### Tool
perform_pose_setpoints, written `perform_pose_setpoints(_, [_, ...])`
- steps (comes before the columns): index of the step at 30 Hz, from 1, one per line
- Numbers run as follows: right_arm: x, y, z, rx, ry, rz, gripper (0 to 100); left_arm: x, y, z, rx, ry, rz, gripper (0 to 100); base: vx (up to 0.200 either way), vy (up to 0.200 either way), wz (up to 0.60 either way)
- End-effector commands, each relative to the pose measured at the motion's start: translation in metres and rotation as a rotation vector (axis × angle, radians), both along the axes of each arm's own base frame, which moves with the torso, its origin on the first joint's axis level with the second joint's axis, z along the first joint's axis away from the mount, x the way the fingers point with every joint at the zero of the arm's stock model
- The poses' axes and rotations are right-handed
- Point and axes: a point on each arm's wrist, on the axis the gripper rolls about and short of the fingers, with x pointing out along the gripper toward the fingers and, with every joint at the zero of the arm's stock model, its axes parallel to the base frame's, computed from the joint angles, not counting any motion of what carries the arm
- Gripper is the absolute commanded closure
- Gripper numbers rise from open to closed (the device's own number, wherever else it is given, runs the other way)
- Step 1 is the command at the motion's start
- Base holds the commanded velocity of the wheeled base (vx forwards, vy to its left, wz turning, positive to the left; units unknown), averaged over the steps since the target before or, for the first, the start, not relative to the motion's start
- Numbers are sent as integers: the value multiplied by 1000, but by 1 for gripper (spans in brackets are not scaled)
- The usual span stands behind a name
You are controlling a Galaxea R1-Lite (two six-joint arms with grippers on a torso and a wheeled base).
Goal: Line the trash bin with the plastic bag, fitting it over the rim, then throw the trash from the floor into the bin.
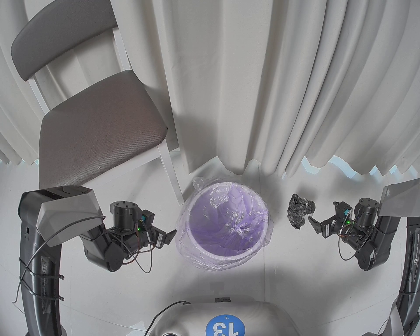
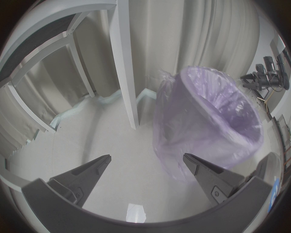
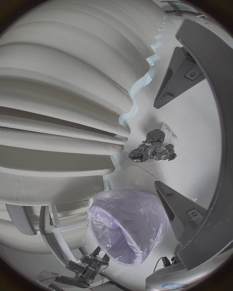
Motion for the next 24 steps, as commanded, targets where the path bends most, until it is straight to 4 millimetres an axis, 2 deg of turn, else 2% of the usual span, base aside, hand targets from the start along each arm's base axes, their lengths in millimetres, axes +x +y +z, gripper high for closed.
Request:
perform_pose_setpoints(1, [1, 0, 0, 0, -14, 2, 0, 38, -11, -28, -29, -2, 61, 0, 0, 0, 0])
perform_pose_setpoints(8, [5, -1, -1, 0, -22, -3, 0, 63, -29, -46, -45, 99, 57, 0, 0, 0, 0])
perform_pose_setpoints(12, [9, -2, -5, 0, -23, -11, 0, 74, -38, -45, -41, 145, 33, 0, 0, 0, 0])
perform_pose_setpoints(16, [13, -2, -11, 23, -14, -17, 0, 92, -46, -61, -17, 127, 35, 0, 0, 0, 0])
perform_pose_setpoints(22, [13, -1, -14, 58, -1, -1, 0, 93, -40, -62, 7, 158, 53, 0, 0, 0, 0])
perform_pose_setpoints(24, [12, 0, -16, 68, 8, 36, 0, 92, -35, -55, 5, 151, 80, 0, 0, 0, 0])
